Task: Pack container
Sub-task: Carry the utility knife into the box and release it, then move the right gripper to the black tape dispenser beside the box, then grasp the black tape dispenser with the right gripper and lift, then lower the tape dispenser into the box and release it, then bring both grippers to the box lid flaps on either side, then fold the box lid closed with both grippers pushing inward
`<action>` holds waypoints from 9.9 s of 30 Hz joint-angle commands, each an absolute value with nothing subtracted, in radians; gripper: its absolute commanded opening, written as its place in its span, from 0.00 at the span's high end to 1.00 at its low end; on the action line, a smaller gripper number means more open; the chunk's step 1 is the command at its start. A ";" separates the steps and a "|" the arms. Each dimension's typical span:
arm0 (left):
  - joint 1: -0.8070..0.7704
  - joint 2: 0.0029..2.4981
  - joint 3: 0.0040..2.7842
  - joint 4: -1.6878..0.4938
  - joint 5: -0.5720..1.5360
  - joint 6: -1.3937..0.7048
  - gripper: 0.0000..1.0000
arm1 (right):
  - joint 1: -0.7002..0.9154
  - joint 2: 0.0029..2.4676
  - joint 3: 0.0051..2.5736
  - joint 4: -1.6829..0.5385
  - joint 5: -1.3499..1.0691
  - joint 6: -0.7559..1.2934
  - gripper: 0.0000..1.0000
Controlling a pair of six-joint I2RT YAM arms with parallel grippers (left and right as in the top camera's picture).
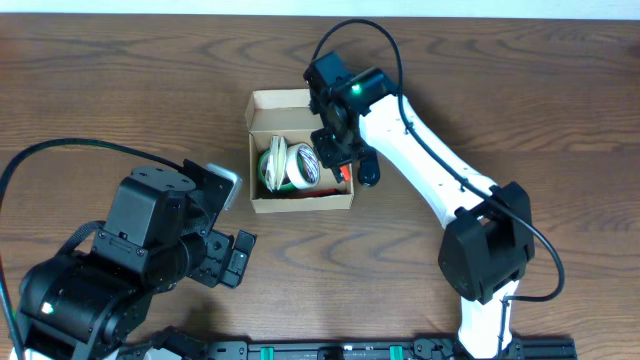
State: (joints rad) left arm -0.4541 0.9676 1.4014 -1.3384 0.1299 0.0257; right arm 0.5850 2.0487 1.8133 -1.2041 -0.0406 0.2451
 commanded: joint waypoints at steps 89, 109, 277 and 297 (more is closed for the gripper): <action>-0.452 0.966 1.411 -1.342 0.123 0.019 0.05 | 0.414 1.919 1.230 -0.605 0.027 0.357 0.04; -0.452 0.966 1.411 -1.342 0.123 0.019 0.05 | 0.414 1.983 1.230 -0.599 0.126 0.336 0.11; -0.045 2.043 1.409 -0.471 0.501 -0.375 0.94 | 0.260 2.108 1.324 -0.219 -0.487 0.342 0.99; -0.018 2.072 1.410 -0.242 0.793 -0.382 0.94 | 0.226 2.147 1.324 0.064 -0.743 0.458 0.99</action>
State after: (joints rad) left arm -0.0315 2.0674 1.4021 -0.2642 0.6823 -0.3706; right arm 0.2417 2.1387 1.3254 0.0391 -0.6048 0.4427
